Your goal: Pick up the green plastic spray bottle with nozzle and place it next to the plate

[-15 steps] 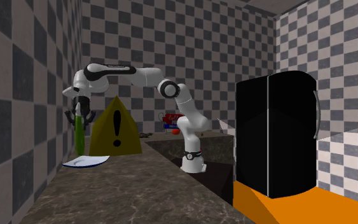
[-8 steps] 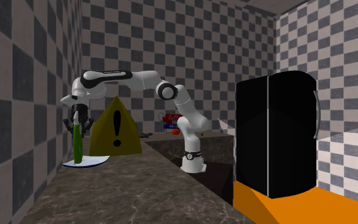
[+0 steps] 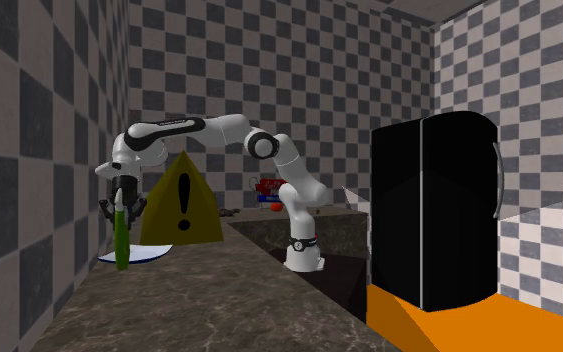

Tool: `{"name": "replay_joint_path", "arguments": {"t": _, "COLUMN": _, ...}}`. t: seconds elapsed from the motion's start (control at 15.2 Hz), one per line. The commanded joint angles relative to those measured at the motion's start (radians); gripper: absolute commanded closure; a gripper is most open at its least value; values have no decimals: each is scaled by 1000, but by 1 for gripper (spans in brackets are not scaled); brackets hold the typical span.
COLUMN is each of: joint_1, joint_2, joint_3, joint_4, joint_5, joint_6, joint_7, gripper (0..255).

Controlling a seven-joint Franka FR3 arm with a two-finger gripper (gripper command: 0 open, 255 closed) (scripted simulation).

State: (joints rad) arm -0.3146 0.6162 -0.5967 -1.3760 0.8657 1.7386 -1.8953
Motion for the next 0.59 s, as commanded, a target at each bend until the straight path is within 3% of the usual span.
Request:
{"name": "replay_joint_path", "arguments": {"t": 0.0, "joint_1": 4, "joint_2": 5, "joint_3": 3, "joint_4": -20, "joint_5": 6, "joint_6": 21, "joint_7": -14, "gripper": 255}}
{"name": "replay_joint_path", "arguments": {"t": 0.53, "joint_1": 5, "joint_2": 12, "joint_3": 5, "joint_4": -32, "joint_5": 12, "joint_6": 35, "joint_7": -25, "gripper": 255}}
